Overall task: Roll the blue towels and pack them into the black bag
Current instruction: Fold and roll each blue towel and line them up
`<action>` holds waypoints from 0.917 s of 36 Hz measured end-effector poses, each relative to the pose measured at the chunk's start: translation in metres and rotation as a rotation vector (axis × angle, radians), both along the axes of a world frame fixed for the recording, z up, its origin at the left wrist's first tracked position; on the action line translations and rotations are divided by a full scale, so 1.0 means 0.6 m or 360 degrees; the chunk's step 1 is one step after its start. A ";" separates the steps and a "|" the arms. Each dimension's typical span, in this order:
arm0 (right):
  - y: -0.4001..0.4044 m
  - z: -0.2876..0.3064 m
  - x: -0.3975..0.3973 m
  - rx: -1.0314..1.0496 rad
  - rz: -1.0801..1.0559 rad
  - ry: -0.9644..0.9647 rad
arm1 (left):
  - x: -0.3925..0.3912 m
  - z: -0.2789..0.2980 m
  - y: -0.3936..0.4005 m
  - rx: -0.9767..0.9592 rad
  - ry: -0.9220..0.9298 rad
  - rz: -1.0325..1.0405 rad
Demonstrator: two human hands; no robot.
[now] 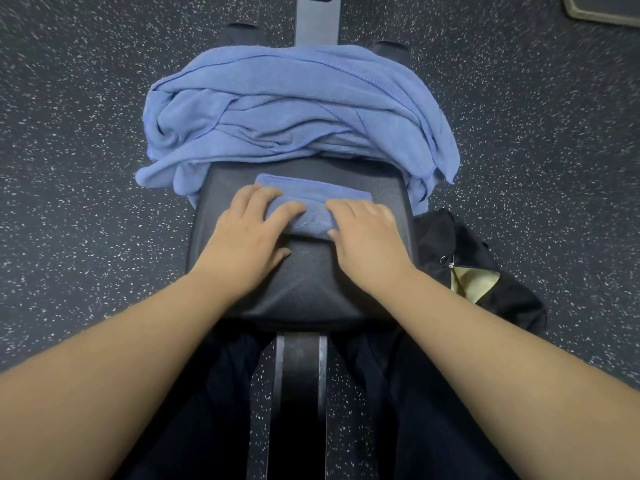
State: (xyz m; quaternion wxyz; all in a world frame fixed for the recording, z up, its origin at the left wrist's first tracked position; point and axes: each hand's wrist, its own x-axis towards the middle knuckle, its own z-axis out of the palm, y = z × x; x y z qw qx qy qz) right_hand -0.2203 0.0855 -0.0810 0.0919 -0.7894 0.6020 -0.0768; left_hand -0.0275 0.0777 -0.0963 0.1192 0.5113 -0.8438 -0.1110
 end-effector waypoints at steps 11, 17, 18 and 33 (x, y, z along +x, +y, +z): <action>-0.007 0.011 -0.006 0.0263 -0.0012 0.0049 | -0.014 -0.004 0.015 -0.0442 0.0068 -0.0134; -0.003 0.011 -0.001 -0.0079 -0.0160 -0.0032 | -0.018 -0.009 0.012 -0.0178 0.0019 -0.0108; -0.001 0.015 0.000 -0.0144 -0.0171 -0.0072 | -0.019 -0.010 0.011 -0.0147 -0.0009 -0.0106; -0.009 0.047 0.033 0.0515 -0.0278 -0.0358 | 0.029 0.009 -0.016 0.0117 0.0157 0.0342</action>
